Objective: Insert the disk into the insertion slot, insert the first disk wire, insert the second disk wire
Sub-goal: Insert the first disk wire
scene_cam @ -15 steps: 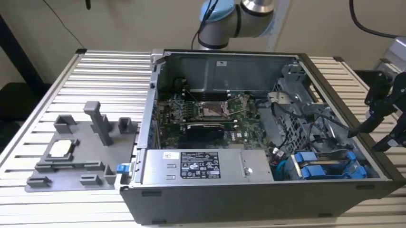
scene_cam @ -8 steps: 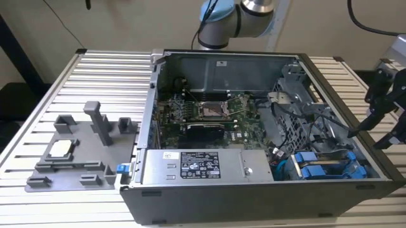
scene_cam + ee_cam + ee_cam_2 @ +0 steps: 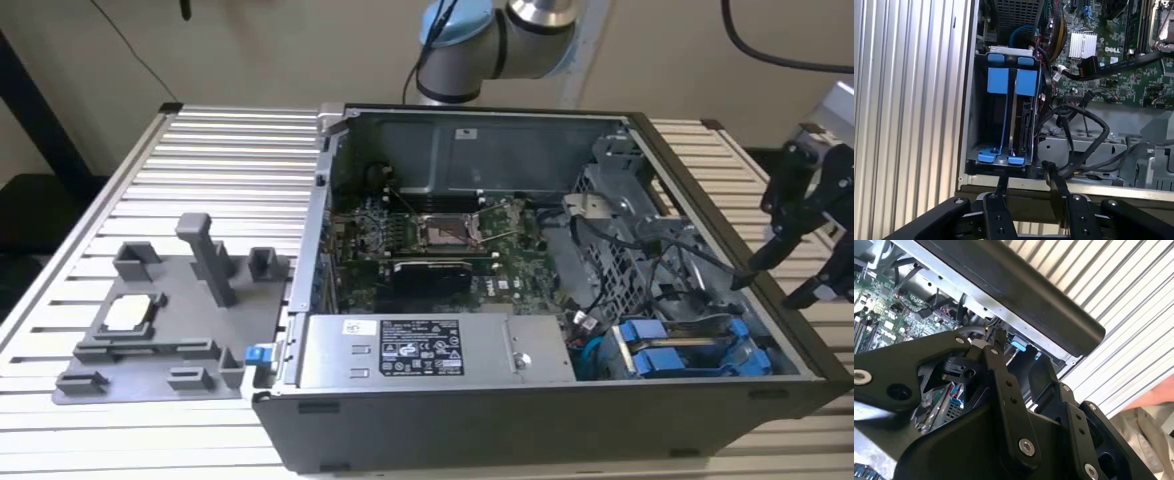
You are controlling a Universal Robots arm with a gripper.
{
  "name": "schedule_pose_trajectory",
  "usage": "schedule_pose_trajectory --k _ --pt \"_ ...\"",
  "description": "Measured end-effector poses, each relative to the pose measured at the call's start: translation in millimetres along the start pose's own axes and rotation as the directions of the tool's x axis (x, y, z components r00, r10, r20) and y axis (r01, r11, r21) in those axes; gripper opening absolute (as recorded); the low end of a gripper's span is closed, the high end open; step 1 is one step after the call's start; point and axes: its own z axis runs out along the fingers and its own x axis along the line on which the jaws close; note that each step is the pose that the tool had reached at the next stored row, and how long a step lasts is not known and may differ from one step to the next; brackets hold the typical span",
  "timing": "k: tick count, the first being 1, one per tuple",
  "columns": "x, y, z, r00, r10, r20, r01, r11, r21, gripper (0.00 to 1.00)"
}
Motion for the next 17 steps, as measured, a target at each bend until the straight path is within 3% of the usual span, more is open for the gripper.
schedule_pose_trajectory --k 3,11,13,17 --pt "-0.6 2.1 0.4 0.9999 -0.011 0.0092 0.011 0.9999 0.0025 0.47" --pt "-1.0 4.3 0.5 0.9998 -0.019 0.0094 0.019 0.9998 0.0034 0.47" --pt "-2.8 5.2 0.7 0.9997 -0.026 0.0023 0.026 0.9997 0.0056 0.47" --pt "-6.6 6.2 2.1 0.9988 -0.04 -0.0296 0.04 0.9992 0.009 0.47"
